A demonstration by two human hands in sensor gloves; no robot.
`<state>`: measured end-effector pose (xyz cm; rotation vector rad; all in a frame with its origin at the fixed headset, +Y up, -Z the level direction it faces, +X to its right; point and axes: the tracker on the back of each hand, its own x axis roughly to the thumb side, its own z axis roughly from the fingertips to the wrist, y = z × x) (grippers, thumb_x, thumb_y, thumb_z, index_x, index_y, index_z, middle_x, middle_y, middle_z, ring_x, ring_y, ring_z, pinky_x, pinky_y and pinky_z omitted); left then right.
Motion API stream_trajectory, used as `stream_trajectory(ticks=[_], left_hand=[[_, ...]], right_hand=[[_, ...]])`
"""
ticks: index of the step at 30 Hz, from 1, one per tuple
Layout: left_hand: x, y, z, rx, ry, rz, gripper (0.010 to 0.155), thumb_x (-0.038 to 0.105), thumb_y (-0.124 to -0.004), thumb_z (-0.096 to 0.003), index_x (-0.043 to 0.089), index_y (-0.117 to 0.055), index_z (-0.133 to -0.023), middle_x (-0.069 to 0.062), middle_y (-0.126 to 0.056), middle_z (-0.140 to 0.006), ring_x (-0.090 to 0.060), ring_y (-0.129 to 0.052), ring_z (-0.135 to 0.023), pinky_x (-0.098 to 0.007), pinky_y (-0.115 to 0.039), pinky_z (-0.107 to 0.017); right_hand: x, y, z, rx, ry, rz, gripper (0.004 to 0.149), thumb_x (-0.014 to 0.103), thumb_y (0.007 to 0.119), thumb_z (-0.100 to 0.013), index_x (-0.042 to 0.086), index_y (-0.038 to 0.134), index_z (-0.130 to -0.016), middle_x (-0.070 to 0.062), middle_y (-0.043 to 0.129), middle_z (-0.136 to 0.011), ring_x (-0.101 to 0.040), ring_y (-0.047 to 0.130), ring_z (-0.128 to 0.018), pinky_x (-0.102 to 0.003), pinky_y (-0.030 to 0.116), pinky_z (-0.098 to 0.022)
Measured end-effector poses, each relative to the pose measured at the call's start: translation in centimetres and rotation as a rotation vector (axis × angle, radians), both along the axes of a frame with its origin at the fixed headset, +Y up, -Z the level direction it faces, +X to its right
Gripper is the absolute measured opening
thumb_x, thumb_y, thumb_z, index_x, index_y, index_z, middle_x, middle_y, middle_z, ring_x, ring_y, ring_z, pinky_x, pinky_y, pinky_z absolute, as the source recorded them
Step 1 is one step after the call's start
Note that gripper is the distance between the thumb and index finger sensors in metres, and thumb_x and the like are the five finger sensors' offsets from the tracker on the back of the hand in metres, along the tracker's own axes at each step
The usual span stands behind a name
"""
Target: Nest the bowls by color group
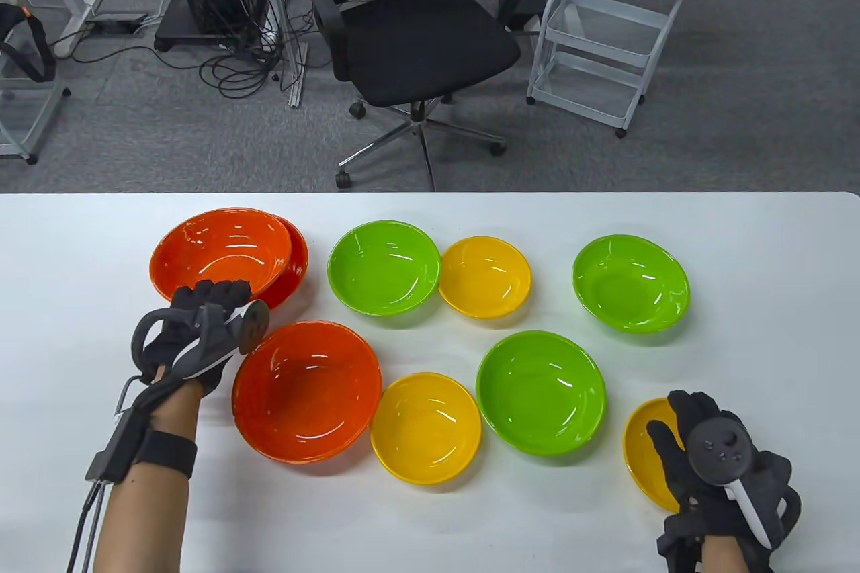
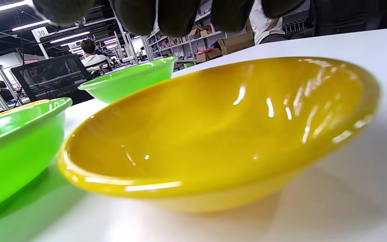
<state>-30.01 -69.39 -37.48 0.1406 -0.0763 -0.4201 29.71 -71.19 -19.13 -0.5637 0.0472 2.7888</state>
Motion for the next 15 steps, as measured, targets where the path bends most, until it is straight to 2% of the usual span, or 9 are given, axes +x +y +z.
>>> stream_trajectory(ticks=[8,12,15], left_hand=[[0.2,-1.9,-0.2,-0.025,-0.024,-0.039,0.048,0.036,-0.066,-0.0489,0.035,-0.067,-0.097,0.008,-0.088,-0.1,-0.02,-0.096,-0.095,-0.049,-0.079,-0.075],[-0.2,-1.8,-0.2,-0.162,-0.016,-0.016,0.055,0.038,-0.062,-0.0515,0.034,-0.055,-0.106,0.003,-0.07,-0.114,-0.028,-0.081,-0.106,-0.057,-0.069,-0.079],[-0.4,-1.1,0.4,-0.161,-0.017,-0.051,0.058,0.042,-0.062,-0.0513,0.031,-0.052,-0.108,0.001,-0.067,-0.116,-0.031,-0.078,-0.108,-0.058,-0.067,-0.079]], right_hand=[[0.4,-0.4,-0.3,-0.025,-0.025,-0.012,0.064,0.06,0.058,-0.052,0.034,0.049,-0.11,0.002,0.044,-0.122,-0.041,0.045,-0.113,-0.064,0.043,-0.08],[0.1,-0.4,-0.4,-0.031,-0.01,-0.005,0.063,0.06,0.058,-0.052,0.035,0.05,-0.109,0.002,0.045,-0.122,-0.04,0.046,-0.113,-0.064,0.044,-0.08],[0.1,-0.3,-0.3,-0.022,-0.007,-0.009,0.063,0.06,0.058,-0.052,0.034,0.049,-0.109,0.002,0.045,-0.122,-0.041,0.046,-0.113,-0.064,0.043,-0.08]])
